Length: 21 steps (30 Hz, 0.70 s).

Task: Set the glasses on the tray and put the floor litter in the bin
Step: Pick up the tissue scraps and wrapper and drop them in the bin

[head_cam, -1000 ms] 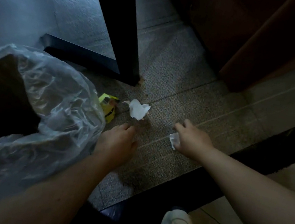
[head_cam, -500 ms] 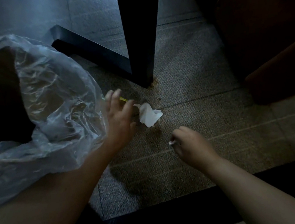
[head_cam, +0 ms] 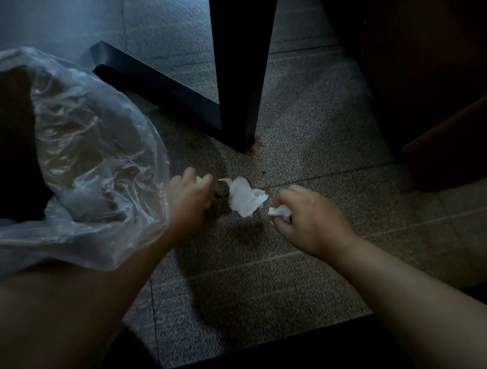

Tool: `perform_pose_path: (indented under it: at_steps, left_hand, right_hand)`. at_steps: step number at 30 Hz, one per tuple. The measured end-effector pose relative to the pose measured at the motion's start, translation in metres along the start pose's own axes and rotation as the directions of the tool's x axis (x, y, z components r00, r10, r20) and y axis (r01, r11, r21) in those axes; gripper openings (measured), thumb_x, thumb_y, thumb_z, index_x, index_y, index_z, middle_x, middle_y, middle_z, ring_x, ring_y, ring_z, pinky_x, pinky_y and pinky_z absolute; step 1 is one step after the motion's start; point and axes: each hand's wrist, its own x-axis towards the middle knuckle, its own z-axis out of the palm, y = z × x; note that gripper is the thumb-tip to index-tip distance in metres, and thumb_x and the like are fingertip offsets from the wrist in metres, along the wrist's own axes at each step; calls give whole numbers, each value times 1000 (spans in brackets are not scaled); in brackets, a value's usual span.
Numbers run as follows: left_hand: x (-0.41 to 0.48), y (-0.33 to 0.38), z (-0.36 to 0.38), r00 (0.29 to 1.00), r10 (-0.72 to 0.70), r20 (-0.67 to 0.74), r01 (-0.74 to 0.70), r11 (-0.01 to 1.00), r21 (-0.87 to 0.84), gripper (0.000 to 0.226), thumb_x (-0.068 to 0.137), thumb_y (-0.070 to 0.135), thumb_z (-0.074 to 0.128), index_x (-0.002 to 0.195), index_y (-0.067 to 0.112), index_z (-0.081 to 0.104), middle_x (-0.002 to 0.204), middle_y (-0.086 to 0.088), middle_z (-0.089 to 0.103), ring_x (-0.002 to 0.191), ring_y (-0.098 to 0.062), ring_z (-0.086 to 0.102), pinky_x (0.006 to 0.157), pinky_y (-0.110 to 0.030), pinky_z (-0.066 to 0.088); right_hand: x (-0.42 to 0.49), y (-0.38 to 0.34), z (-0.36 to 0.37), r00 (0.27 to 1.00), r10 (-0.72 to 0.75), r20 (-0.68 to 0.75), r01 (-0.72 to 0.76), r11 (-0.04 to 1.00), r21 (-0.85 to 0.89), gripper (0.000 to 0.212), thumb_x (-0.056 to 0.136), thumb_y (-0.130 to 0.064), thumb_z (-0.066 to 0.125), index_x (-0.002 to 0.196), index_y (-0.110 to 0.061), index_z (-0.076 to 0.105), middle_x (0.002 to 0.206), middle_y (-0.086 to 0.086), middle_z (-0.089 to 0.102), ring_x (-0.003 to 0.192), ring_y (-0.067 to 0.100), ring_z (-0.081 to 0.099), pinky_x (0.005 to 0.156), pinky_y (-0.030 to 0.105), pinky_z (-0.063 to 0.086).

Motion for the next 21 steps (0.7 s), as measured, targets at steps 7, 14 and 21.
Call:
perform_pose_path:
  at_steps: [7, 14, 21]
  left_hand:
    - [-44, 18, -15, 983, 181, 17, -175, 969, -176, 37, 76, 21, 73, 109, 8, 60, 105, -16, 55, 89, -33, 53, 57, -27, 24]
    - [-89, 12, -23, 972, 229, 54, -205, 938, -281, 32, 86, 26, 60, 115, 12, 55, 109, -10, 53, 89, -27, 54, 65, -27, 27]
    - [-105, 20, -30, 959, 279, 42, -261, 934, -245, 39, 86, 32, 53, 122, 21, 42, 119, -5, 46, 103, -26, 48, 67, -31, 27]
  right_hand:
    - [42, -14, 13, 999, -16, 44, 20, 995, -95, 23, 92, -33, 47, 105, -21, 63, 101, 2, 54, 82, 25, 59, 61, 32, 43]
    - [65, -19, 41, 947, 66, 313, 32, 954, -300, 55, 86, -42, 58, 135, -24, 40, 130, 9, 40, 112, 32, 51, 81, 44, 49]
    - [54, -12, 49, 954, 83, 290, -7, 967, -253, 21, 91, -24, 51, 111, -18, 55, 112, 6, 53, 98, 28, 57, 69, 35, 41]
